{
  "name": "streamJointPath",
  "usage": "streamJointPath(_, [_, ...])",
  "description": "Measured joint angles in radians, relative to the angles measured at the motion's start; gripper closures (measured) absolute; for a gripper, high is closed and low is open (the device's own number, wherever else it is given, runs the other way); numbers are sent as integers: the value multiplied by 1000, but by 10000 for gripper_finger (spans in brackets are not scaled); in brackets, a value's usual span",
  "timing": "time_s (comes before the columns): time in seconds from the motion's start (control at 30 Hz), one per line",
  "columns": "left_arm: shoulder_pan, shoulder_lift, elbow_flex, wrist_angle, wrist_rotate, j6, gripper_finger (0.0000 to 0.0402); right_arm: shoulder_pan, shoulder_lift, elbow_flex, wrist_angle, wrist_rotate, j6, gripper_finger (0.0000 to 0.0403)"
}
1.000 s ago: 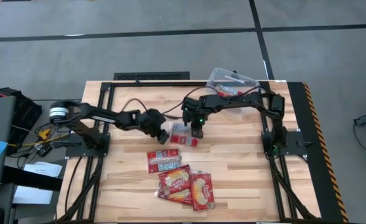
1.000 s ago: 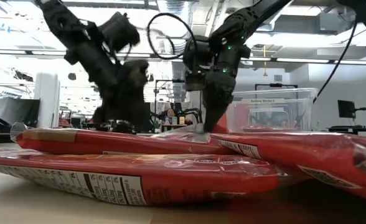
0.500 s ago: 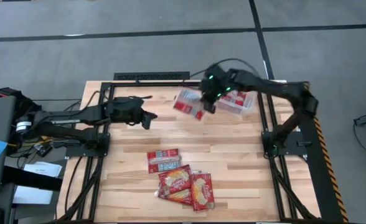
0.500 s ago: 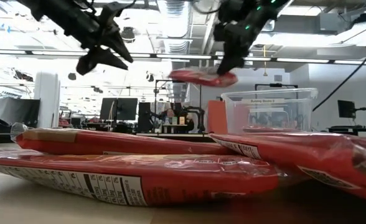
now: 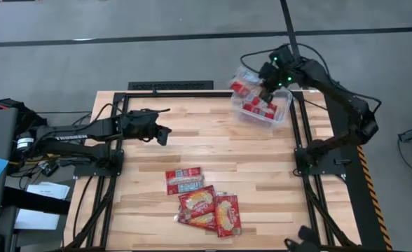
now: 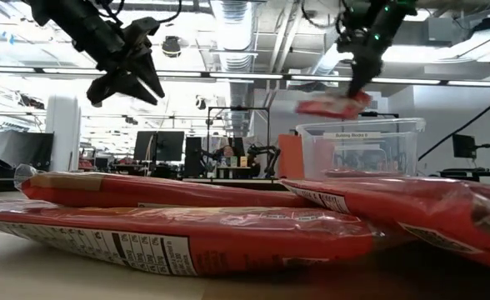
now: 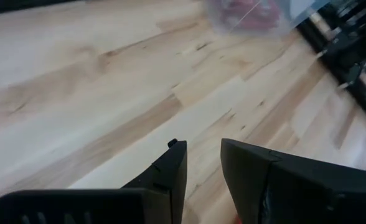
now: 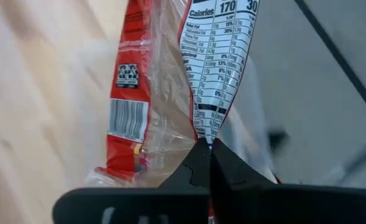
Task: Sort popcorn bags into baskets
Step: Put the red popcorn bag into the transparent bin
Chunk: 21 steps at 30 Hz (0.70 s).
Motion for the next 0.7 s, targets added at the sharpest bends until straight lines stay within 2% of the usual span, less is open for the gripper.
streamJointPath(0.1, [0,17,1,5,0,1,315,-40,27,0,-69,54,-49,393])
streamJointPath(0.3, [0,31,0,-7,-1,15,315,-62,93,0,-138,51,-109,397])
streamJointPath(0.7, [0,44,0,-2,-10,26,315,-61,235,0,-148,108,-150,388])
